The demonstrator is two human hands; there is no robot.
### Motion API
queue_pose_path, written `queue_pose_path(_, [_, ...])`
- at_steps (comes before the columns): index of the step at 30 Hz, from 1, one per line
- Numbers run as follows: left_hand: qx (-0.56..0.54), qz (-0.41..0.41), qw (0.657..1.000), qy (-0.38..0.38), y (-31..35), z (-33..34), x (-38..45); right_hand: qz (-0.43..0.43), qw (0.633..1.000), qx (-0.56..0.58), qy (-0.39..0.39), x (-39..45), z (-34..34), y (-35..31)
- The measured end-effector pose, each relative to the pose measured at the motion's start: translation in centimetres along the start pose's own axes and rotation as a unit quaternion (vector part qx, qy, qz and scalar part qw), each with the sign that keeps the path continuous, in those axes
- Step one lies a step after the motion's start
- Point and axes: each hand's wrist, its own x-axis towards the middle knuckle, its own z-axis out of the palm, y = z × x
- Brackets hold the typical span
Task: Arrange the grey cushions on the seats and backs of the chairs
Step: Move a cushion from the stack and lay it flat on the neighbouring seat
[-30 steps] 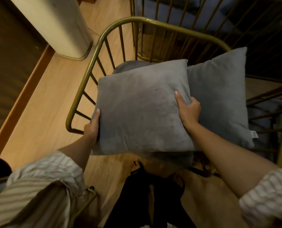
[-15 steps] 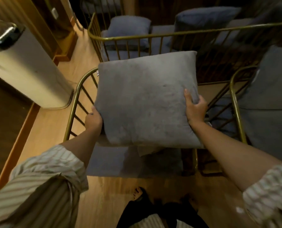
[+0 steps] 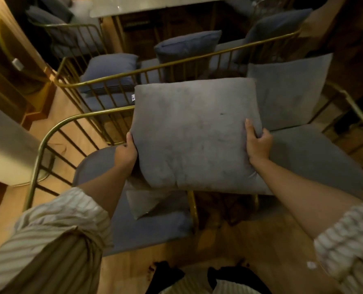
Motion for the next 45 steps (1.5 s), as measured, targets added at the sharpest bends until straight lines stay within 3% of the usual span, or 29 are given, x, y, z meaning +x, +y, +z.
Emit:
queue_pose_path(13, [0.015, 0.017, 0.998, -0.063, 8.2, 26.3, -10.6, 0.082, 0.994, -0.070, 0.026, 17.3, -22.3, 7.2])
queue_pose_path(23, [-0.057, 0.003, 0.993, -0.107, 10.6, 41.3, -13.6, 0.158, 0.980, -0.115, -0.040, 28.8, -31.0, 11.9])
queue_pose_path(28, [-0.021, 0.010, 0.986, -0.166, 9.9, 48.0, -15.5, 0.195, 0.956, -0.166, -0.145, 33.7, -31.7, 13.8])
queue_pose_path(30, [0.020, -0.008, 0.982, -0.190, 8.3, 49.7, -16.1, 0.192, 0.927, -0.232, -0.225, 34.5, -30.9, 15.2])
queue_pose_path(32, [0.069, -0.035, 0.978, -0.196, 6.6, 50.6, -16.0, 0.209, 0.874, -0.328, -0.292, 34.4, -30.2, 17.2])
queue_pose_path(34, [0.113, -0.049, 0.971, -0.205, 5.7, 50.6, -15.3, 0.201, 0.834, -0.397, -0.327, 33.3, -30.0, 18.3])
queue_pose_path(41, [0.153, -0.033, 0.962, -0.223, 5.2, 49.2, -13.6, 0.155, 0.834, -0.464, -0.255, 30.2, -28.2, 17.5])
queue_pose_path(45, [0.152, 0.018, 0.945, -0.287, 3.7, 47.6, -12.5, 0.031, 0.852, -0.485, -0.196, 27.4, -26.3, 16.2])
